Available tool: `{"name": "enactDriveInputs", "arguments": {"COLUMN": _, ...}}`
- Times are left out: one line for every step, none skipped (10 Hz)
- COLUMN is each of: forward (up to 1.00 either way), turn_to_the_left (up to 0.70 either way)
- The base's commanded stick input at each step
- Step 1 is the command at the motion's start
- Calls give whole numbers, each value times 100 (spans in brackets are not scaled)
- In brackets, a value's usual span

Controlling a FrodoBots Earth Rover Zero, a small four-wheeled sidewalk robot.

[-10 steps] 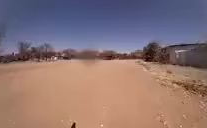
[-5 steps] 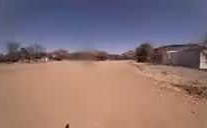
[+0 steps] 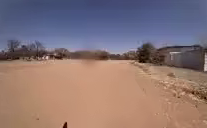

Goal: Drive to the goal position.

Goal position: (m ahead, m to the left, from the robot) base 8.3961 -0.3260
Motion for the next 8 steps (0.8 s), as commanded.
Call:
{"name": "enactDriveInputs", "arguments": {"forward": 100, "turn_to_the_left": 0}}
{"name": "enactDriveInputs", "arguments": {"forward": 100, "turn_to_the_left": 0}}
{"name": "enactDriveInputs", "arguments": {"forward": 100, "turn_to_the_left": 0}}
{"name": "enactDriveInputs", "arguments": {"forward": 100, "turn_to_the_left": 0}}
{"name": "enactDriveInputs", "arguments": {"forward": 100, "turn_to_the_left": 0}}
{"name": "enactDriveInputs", "arguments": {"forward": 100, "turn_to_the_left": 0}}
{"name": "enactDriveInputs", "arguments": {"forward": 100, "turn_to_the_left": 0}}
{"name": "enactDriveInputs", "arguments": {"forward": 100, "turn_to_the_left": 0}}
